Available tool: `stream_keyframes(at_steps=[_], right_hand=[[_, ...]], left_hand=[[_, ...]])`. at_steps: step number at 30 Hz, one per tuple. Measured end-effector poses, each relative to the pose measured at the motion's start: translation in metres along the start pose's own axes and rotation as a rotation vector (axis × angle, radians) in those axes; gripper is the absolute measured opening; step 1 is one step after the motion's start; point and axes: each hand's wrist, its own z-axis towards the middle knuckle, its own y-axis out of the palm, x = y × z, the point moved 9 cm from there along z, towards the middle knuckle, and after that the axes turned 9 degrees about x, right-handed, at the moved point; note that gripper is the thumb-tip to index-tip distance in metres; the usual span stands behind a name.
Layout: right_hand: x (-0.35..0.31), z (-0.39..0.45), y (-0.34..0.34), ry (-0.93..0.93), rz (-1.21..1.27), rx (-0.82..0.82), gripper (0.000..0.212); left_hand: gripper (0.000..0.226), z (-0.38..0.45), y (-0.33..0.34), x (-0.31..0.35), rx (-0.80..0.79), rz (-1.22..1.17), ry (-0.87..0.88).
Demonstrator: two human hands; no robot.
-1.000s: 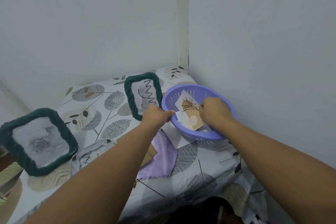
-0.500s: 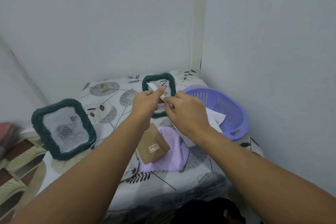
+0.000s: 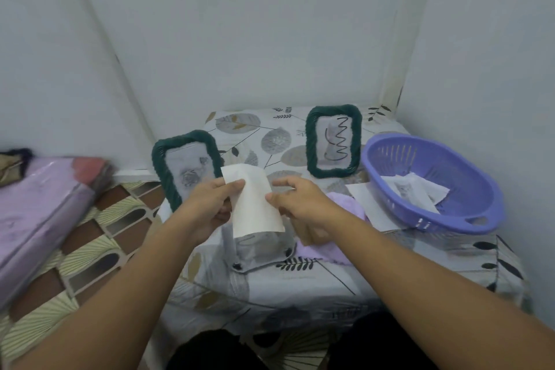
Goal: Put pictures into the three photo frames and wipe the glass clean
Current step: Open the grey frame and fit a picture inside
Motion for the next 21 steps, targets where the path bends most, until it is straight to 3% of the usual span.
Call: stream_keyframes(at_steps=[2, 4, 10, 15, 21], right_hand=[[0.0, -0.001, 0.006, -0.006, 0.041, -0.016, 0.016], [0.003, -0.001, 0.008, -0.021, 0.006, -0.005, 0.005], [0.012, 0.006, 0.011, -0.092, -0.376, 0.06, 0.012], [0.011, 0.007, 0.004, -0.16, -0.54, 0.094, 0.015], [0.018, 0.01, 0.005, -0.156, -0.634, 0.112, 0.017]], left_hand=[[0.023, 0.001, -0.014, -0.01, 0.026, 0.067, 0.009], [0.019, 0.003, -0.026, -0.016, 0.099, 0.168, 0.068], [0.019, 0.008, -0.038, -0.033, 0.322, 0.33, 0.233], [0.026, 0.015, -0.034, -0.038, 0.354, 0.553, 0.324], [0.026, 0.018, -0.032, -0.038, 0.373, 0.612, 0.372]])
